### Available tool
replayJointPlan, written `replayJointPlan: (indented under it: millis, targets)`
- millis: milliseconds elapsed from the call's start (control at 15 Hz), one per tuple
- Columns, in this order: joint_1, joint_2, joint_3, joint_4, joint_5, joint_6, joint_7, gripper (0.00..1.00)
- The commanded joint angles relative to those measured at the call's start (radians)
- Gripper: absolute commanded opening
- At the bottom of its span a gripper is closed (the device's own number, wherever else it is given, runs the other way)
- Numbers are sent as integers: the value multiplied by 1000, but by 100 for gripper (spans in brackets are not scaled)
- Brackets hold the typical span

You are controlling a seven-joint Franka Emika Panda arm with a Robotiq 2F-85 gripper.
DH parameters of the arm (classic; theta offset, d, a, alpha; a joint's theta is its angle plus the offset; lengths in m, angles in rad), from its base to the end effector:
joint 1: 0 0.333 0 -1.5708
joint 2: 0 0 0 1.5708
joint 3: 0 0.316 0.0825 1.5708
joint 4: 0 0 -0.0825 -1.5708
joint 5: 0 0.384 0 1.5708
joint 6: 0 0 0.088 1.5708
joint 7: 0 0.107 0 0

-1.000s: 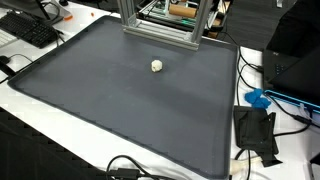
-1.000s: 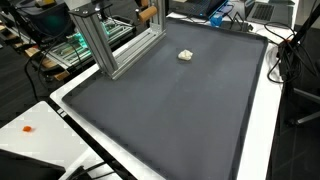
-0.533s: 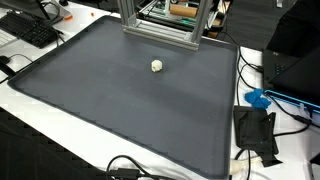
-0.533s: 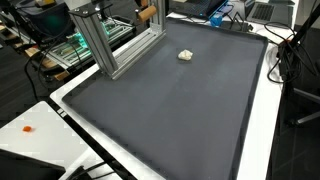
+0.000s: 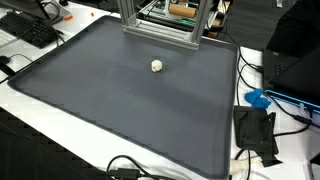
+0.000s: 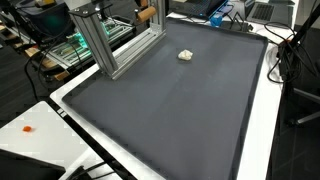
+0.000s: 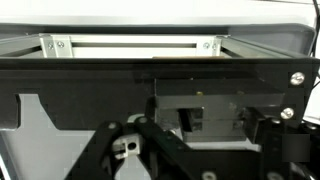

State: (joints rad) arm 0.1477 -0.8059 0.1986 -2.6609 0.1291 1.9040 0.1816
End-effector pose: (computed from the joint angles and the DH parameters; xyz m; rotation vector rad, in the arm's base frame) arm 0.2944 0.1177 0.4749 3.1292 0.1059 0.0708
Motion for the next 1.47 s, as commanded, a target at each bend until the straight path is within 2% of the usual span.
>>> replayJointPlan:
  millis: [0, 67, 133, 267, 600, 667, 800, 1133, 1200, 1400]
  targets:
    - [14, 7, 5, 2, 22, -23, 11, 74]
    - [15, 8, 5, 2, 22, -21, 10, 75]
    - [17, 7, 7, 5, 14, -20, 1, 94]
    - [21, 7, 9, 7, 7, -16, -10, 100]
    - [39, 10, 8, 10, 12, -8, -35, 98]
    - [42, 11, 7, 10, 13, -7, -40, 75]
    - [42, 13, 6, 11, 14, -8, -45, 73]
    - [43, 23, -2, 8, 21, -14, -46, 33]
    - [39, 22, -5, 4, 22, -11, -44, 28]
    - [38, 20, -5, -7, 29, -4, -35, 28]
